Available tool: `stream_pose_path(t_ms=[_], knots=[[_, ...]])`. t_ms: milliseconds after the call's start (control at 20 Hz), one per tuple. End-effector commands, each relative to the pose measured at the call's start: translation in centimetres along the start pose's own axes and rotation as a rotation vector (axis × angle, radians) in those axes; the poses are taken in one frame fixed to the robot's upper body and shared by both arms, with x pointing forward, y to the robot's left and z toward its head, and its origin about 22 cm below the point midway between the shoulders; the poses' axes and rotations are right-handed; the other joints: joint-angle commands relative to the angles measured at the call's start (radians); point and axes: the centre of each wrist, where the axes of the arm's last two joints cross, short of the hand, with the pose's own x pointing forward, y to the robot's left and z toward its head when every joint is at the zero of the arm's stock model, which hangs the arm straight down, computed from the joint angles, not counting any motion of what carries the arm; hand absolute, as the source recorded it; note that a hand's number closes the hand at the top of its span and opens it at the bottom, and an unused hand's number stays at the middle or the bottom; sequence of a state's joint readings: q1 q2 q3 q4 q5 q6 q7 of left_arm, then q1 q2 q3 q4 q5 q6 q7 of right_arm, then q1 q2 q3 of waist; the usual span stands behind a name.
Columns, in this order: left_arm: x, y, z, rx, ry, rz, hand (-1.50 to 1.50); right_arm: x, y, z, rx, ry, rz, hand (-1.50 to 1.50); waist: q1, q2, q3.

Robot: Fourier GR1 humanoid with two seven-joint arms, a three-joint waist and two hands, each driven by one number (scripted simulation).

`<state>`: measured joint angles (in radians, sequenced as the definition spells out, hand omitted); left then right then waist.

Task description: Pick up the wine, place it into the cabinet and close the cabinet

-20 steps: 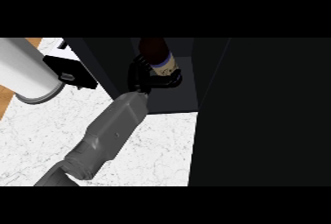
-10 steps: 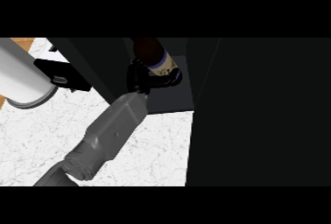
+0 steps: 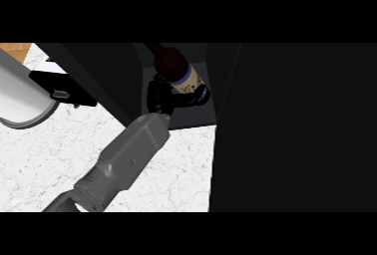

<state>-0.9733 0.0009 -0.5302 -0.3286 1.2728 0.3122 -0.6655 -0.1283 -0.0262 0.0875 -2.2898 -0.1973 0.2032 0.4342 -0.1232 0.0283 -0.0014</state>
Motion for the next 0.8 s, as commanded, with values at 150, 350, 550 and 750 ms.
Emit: stream_pose_path(t_ms=[150,350,550,750], knots=[[-0.5,-0.4,0.8,0.041,-0.003,0.023,1.50,0.0,0.0,-0.2,0.014,-0.012,-0.013,-1.50,-0.016,0.003,0.000],[-0.2,-1.1,0.9,0.059,-0.036,0.058,1.50,-0.7,-0.7,-0.5,0.007,0.006,-0.009,-1.50,-0.014,0.006,0.000],[-0.5,-0.9,1.1,0.099,-0.035,0.072,-1.50,0.5,0.0,-0.3,0.021,-0.001,0.003,-1.50,-0.015,0.003,-0.001],[0.4,-2.3,0.7,0.133,-0.044,0.069,-1.50,0.1,-0.2,-0.4,0.015,0.000,-0.002,-1.50,-0.025,0.006,0.000]])
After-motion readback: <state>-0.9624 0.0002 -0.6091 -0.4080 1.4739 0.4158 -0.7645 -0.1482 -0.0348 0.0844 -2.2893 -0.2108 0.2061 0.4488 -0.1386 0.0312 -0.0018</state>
